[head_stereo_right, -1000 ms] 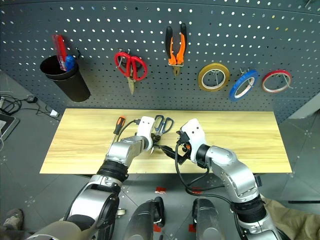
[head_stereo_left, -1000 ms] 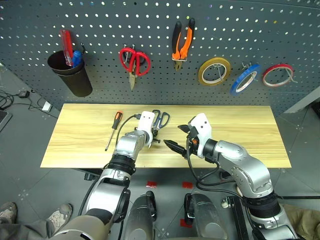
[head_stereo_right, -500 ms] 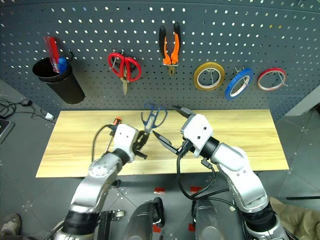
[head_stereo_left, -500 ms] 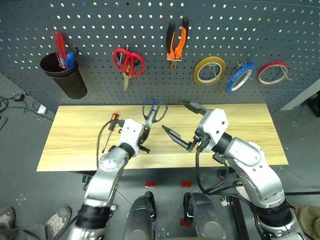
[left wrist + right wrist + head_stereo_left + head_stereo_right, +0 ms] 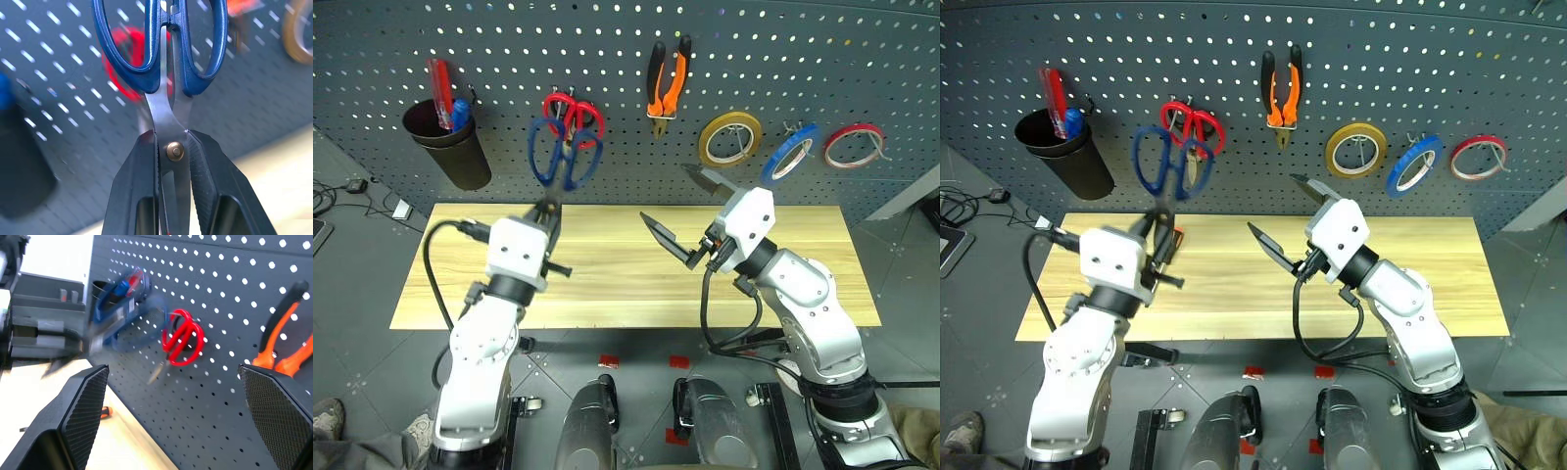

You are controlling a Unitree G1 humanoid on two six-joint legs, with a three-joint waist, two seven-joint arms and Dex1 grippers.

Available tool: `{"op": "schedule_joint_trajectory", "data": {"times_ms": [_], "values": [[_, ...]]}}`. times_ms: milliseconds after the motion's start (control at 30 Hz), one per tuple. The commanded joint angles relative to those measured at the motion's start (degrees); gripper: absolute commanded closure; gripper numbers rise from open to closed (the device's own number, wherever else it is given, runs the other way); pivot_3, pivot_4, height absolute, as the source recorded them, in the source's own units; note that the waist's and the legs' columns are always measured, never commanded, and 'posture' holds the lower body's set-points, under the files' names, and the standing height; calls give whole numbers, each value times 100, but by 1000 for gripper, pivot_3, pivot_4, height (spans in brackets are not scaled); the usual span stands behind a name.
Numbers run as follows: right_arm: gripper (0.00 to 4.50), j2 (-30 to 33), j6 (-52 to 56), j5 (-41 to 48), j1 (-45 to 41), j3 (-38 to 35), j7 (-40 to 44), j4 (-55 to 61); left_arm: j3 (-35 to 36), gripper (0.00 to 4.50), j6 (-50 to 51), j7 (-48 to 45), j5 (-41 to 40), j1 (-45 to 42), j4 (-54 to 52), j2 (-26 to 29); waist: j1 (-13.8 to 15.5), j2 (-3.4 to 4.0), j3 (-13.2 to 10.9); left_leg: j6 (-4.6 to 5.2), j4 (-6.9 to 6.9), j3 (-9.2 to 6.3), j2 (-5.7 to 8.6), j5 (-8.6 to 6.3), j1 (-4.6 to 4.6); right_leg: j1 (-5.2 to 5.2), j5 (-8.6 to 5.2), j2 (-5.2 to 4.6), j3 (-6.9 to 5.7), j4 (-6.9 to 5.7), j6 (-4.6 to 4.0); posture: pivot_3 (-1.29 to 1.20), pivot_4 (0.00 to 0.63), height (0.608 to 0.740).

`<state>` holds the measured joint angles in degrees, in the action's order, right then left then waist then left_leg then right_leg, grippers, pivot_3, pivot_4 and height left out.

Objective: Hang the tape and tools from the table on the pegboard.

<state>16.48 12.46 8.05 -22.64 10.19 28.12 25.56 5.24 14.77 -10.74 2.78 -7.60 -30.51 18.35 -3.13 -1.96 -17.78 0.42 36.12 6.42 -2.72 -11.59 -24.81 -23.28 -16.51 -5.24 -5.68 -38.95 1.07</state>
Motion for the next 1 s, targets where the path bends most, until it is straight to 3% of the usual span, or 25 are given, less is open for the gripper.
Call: {"op": "schedule_joint_trajectory", "data": {"times_ms": [33,433,667,800,1000], "values": [[0,-89,22,118,-252,-155,-70,9,100,3946,-132,-91,-71,-365,423,114,-5,0,0,-1,0,1,0,1,0,0,0,0,0,0,0,-164,286,740],[0,-286,74,103,-595,-158,-108,-265,201,3946,-470,-603,-550,-1713,2623,280,-21,0,0,-21,0,5,-1,13,-2,-2,0,0,-1,3,-1,-180,292,740],[0,-287,277,-17,-456,-10,-122,-215,244,1768,329,-647,-788,-1509,2843,273,-52,0,0,-22,0,6,-3,14,-1,-2,0,0,0,2,-1,-178,297,740],[0,-205,1763,62,-258,212,-219,-169,729,502,987,-418,-1226,-1098,2819,84,-59,-1,1,-22,2,7,-3,13,1,-2,0,0,2,0,-1,-174,304,740],[0,-663,3765,457,-422,286,-585,231,1488,502,1849,-708,-1898,-830,2915,511,-74,-1,0,-23,2,0,-9,14,0,-3,0,3,-4,-6,-2,-166,320,740]]}}
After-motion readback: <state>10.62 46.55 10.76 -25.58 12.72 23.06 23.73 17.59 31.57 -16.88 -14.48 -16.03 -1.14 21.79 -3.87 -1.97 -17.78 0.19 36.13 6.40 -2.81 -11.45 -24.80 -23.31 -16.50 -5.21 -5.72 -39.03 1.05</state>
